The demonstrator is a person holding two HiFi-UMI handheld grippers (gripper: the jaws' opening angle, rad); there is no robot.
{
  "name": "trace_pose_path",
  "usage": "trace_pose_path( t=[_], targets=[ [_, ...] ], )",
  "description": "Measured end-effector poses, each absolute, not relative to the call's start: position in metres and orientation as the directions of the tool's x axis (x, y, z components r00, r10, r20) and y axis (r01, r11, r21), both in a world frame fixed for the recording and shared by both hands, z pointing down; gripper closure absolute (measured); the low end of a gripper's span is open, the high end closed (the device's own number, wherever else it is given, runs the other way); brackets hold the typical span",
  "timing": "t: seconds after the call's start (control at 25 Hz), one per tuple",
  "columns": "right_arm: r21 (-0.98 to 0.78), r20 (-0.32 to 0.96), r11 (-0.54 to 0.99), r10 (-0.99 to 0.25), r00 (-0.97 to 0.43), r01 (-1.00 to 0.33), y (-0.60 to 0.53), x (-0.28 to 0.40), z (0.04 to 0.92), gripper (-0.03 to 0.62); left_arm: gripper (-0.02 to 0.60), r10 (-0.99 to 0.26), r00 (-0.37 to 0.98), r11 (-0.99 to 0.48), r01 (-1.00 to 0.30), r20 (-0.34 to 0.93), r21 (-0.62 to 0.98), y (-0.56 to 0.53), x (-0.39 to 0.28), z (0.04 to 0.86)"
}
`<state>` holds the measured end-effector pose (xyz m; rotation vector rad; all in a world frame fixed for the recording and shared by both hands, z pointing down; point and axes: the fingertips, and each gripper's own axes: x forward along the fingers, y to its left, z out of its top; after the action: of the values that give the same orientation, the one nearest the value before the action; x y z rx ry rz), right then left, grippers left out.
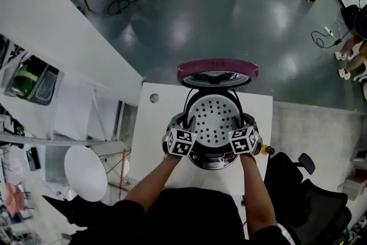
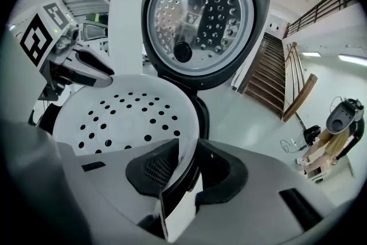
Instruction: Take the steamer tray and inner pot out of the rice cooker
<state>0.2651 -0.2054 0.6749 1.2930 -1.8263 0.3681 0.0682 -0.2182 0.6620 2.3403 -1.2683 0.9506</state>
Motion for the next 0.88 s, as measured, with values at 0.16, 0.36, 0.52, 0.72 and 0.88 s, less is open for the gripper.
trace_pose_path(
  t=[0.16, 0.36, 0.52, 0.72, 0.88],
  targets=[
    [0.208, 0.761, 0.409, -0.638, -0.116, -0.888, -0.207, 0.265, 0.671, 0.51, 0.48, -0.611, 0.388, -0.562, -0.826, 0.69, -0.034, -0.219, 0.069, 0.663],
    [0.214, 0.719, 0.378, -0.685, -0.117, -0.901, -0.212, 0.263, 0.653, 0.522, 0.497, -0.622, 0.383, -0.559, -0.828, 0.683, -0.045, -0.221, 0.066, 0.664],
    [0.208, 0.688, 0.357, -0.715, -0.124, -0.911, -0.214, 0.262, 0.642, 0.529, 0.501, -0.63, 0.374, -0.544, -0.838, 0.681, -0.042, -0.22, 0.065, 0.662],
    [0.111, 0.594, 0.306, -0.783, -0.184, -0.945, -0.22, 0.258, 0.618, 0.554, 0.502, -0.63, 0.374, -0.527, -0.849, 0.681, -0.021, -0.22, 0.063, 0.664],
    [0.029, 0.519, 0.302, -0.82, -0.244, -0.953, -0.222, 0.257, 0.609, 0.571, 0.528, -0.644, 0.388, -0.519, -0.855, 0.659, -0.004, -0.223, 0.063, 0.665]
  ],
)
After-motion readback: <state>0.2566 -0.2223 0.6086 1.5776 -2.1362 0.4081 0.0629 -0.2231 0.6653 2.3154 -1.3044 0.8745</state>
